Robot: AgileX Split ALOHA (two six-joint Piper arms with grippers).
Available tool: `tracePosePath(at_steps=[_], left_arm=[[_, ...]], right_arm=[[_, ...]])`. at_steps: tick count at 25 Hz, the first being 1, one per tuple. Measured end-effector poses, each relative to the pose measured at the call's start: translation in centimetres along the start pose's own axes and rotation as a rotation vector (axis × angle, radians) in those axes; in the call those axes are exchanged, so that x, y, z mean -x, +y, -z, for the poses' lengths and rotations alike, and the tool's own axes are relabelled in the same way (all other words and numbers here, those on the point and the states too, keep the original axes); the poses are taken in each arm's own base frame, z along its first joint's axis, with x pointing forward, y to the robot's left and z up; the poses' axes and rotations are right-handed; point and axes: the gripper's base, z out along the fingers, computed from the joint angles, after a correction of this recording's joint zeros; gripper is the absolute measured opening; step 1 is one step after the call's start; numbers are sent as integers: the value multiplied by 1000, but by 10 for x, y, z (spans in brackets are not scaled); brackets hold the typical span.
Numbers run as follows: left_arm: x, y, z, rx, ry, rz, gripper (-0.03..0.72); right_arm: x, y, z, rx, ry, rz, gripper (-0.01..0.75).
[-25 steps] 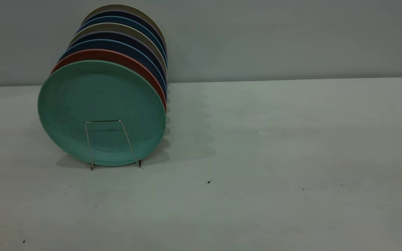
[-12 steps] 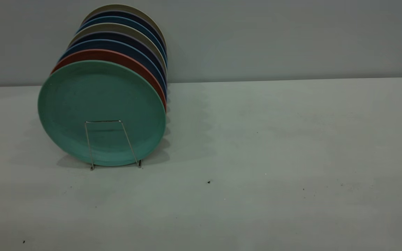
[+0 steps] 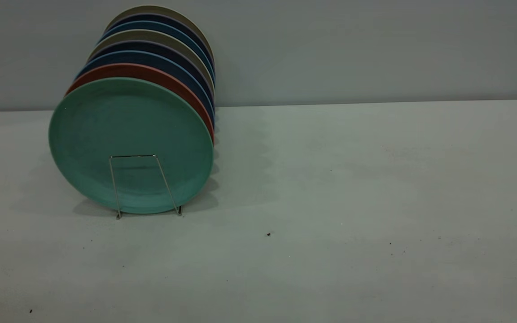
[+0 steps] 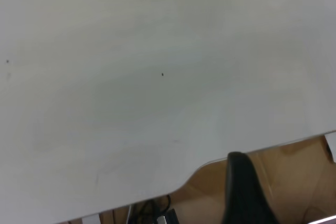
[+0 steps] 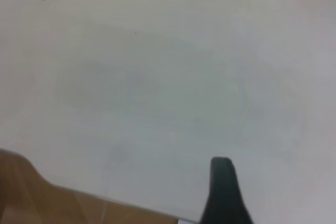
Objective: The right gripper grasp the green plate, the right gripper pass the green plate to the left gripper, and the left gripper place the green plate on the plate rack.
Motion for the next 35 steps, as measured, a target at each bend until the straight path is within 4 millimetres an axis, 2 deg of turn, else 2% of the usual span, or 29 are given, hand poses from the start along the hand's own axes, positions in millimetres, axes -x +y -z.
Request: tracePosePath(at_steps=[19, 28, 35], left_arm=[[0, 2, -2, 17, 0, 21, 446], [-15, -3, 11, 36, -142, -2, 446], [-17, -3, 12, 37, -151, -4, 446]], right_arm=[[0, 0, -1, -1, -9, -2, 548], [-7, 3, 9, -29, -97, 1, 548], [-7, 3, 9, -29, -98, 1, 548]])
